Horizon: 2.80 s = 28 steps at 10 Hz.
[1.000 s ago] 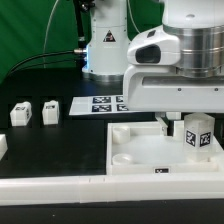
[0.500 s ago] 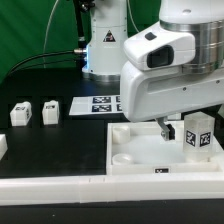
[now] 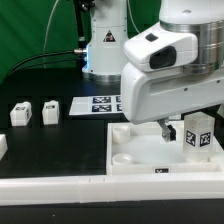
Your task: Assemble one leg
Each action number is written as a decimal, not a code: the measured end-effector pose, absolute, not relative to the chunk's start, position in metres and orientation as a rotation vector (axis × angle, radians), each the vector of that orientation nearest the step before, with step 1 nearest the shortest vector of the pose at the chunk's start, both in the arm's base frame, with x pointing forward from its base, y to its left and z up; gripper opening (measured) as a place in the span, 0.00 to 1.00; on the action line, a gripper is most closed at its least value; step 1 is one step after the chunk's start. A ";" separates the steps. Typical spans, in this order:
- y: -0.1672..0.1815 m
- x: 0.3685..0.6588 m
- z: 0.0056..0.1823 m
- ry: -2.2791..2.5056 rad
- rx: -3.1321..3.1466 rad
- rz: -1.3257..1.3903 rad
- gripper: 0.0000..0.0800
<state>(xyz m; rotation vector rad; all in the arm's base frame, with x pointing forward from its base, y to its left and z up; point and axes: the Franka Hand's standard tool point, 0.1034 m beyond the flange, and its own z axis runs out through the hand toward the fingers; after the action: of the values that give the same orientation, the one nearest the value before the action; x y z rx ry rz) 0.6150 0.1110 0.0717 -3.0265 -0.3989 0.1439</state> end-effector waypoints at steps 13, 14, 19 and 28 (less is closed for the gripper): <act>0.115 0.614 0.070 0.501 -3.027 0.186 0.37; 0.115 0.614 0.070 0.631 -3.008 0.191 0.37; 0.114 0.614 0.070 1.408 -2.759 0.216 0.37; 0.115 0.615 0.069 1.854 -2.493 0.231 0.61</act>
Offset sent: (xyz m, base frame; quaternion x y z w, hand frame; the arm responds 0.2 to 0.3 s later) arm 0.0000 0.0000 0.0000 0.0000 0.0000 0.0000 1.0000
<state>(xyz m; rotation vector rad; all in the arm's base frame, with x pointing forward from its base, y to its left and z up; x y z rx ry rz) 0.6147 0.1149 0.0695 -2.4929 1.8540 0.2306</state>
